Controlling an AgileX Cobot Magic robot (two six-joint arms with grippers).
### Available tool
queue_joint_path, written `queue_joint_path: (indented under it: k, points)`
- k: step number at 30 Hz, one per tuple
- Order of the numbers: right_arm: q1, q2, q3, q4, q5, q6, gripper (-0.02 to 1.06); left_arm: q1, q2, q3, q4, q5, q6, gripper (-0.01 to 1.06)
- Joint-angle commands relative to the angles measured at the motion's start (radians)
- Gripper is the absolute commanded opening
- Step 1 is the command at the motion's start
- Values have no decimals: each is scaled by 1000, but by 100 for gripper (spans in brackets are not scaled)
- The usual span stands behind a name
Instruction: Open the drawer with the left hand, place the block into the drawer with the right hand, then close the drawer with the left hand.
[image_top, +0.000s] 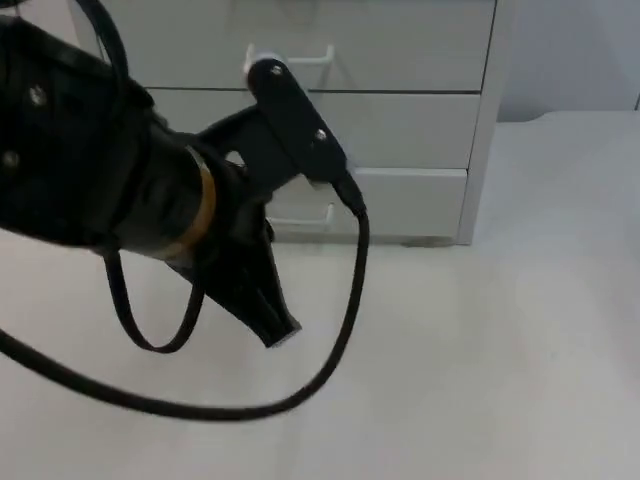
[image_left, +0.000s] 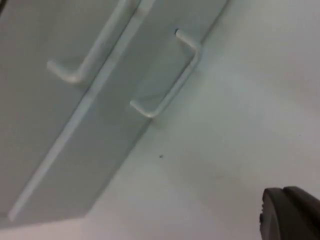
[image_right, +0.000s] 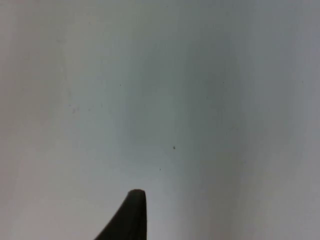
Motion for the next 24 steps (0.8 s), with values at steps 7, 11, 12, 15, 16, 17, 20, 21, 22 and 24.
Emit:
queue_joint_path:
  k: [7, 11, 12, 15, 16, 17, 20, 21, 22, 24]
  points:
    - [-6, -8, 5, 0, -10, 0, 105, 248, -82, 5, -609, 37, 326, 0]
    - [-6, -8, 5, 0, -10, 0, 105, 406, -103, 5, -845, 53, 438, 0]
    - [-6, -8, 5, 0, -10, 0, 105, 447, -111, 5, -917, 57, 493, 0]
    - [-6, -8, 5, 0, -10, 0, 105, 560, -130, 5, -1123, 81, 678, 0]
    - [-6, -8, 5, 0, -10, 0, 105, 594, -137, 5, -1194, 86, 727, 0]
    - [-6, -8, 5, 0, -10, 0, 105, 624, -142, 5, -1249, 91, 786, 0]
    - [-6, -8, 5, 0, -10, 0, 105, 676, -151, 5, -1377, 113, 903, 0]
    - [-6, -8, 5, 6, -12, 0, 105, 704, -154, 5, -1436, 130, 948, 0]
    - [-6, -8, 5, 6, -12, 0, 105, 728, -158, 5, -1483, 148, 1003, 0]
    - [-6, -8, 5, 6, -12, 0, 105, 752, -163, 5, -1529, 164, 1054, 0]
